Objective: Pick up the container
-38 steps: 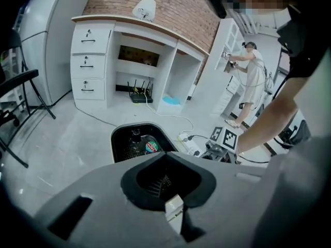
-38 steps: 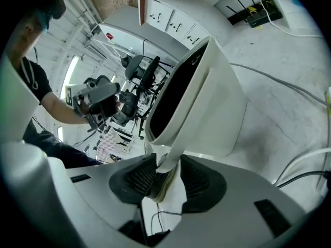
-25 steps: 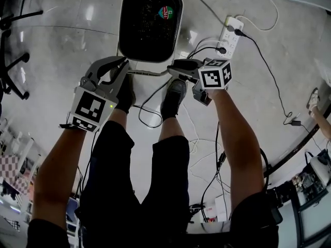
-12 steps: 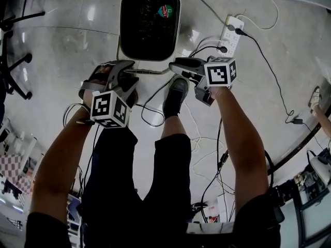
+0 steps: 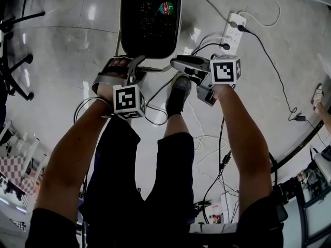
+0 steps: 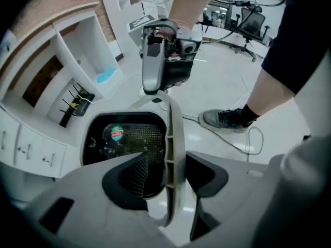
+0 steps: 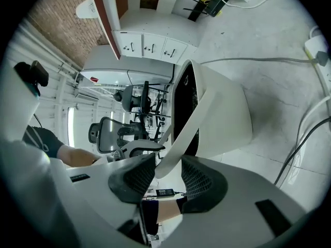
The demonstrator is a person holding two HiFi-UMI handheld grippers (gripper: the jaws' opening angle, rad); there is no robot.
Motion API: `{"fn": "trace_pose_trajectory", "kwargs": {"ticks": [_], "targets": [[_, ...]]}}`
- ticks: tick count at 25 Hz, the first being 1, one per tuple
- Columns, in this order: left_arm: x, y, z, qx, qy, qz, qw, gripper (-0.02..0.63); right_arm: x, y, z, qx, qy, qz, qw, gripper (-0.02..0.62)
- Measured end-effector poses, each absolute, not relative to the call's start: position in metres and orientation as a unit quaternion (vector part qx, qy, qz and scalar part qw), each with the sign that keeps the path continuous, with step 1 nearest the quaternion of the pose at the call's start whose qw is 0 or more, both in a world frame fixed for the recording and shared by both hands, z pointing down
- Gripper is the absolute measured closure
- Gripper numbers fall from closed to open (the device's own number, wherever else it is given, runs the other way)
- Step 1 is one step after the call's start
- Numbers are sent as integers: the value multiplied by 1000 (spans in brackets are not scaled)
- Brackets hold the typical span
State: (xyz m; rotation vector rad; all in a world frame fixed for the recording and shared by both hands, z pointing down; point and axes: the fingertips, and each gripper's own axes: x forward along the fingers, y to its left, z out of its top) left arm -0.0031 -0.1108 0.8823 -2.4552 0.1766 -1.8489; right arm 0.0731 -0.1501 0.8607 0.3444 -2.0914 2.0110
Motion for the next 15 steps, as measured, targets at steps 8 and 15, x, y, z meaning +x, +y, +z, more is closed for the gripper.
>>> {"fn": "trace_pose_trajectory", "kwargs": {"ticks": [8,15], "targets": [[7,-121,873,-803,66,-591,43,536,76,-163,848,131,-695,703,74,457],[13,-137,858,-804,54,-588,70,550,85,-167,827,162,-756,624,116,442]]}}
